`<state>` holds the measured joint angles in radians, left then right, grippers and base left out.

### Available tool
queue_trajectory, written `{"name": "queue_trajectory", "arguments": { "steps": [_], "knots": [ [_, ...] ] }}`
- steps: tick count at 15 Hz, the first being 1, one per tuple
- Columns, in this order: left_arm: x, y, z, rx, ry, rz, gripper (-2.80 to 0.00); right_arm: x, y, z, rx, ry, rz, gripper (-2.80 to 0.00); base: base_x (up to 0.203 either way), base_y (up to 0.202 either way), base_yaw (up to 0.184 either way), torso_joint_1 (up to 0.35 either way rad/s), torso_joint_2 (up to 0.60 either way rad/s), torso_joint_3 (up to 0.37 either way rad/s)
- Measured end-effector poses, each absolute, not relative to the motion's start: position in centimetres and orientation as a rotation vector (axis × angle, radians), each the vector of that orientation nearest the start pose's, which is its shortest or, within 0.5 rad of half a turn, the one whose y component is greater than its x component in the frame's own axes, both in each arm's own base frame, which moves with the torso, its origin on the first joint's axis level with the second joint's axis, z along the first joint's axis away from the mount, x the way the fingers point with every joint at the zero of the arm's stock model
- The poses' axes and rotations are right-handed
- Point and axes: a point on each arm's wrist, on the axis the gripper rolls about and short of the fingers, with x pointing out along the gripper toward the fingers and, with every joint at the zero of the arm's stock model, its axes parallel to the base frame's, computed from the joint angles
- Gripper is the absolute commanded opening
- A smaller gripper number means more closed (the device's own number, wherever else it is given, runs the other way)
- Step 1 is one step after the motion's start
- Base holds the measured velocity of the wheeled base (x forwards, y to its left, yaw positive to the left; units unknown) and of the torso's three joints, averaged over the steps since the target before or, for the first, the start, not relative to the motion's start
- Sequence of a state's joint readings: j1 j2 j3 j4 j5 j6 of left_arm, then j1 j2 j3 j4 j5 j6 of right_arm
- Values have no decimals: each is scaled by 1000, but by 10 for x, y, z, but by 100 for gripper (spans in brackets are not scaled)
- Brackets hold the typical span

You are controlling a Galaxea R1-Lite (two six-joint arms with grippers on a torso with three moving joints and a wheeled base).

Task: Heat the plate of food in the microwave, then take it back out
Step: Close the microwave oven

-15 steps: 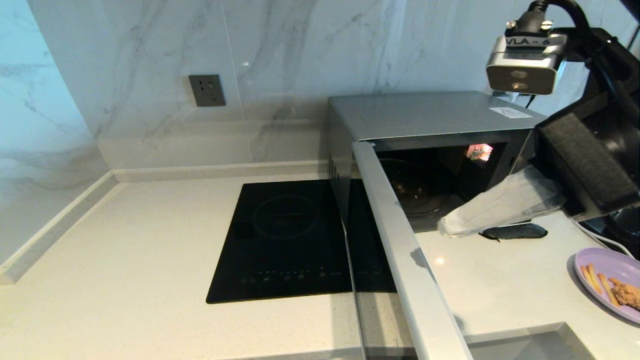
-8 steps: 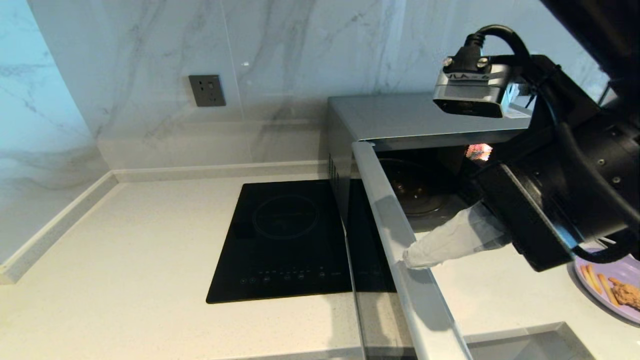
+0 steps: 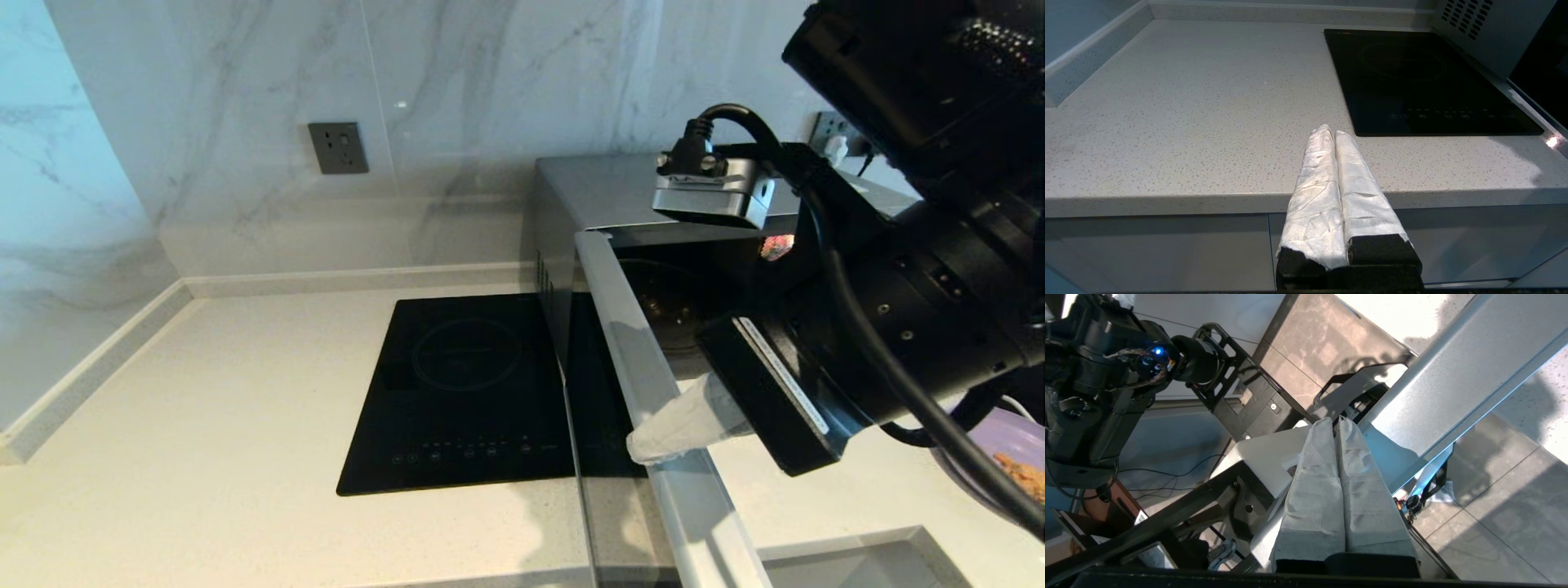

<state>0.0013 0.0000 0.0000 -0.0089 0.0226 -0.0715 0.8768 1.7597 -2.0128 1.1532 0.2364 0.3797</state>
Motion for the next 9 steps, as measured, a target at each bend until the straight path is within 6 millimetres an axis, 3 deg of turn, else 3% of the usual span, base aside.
{"name": "queue_trajectory", "arguments": {
  "steps": [9],
  "knots": [
    [-23, 0, 76, -72, -10, 24, -280, 174, 204, 330, 31, 1036, 601, -280, 0, 0, 0, 0, 0, 0]
  ]
}}
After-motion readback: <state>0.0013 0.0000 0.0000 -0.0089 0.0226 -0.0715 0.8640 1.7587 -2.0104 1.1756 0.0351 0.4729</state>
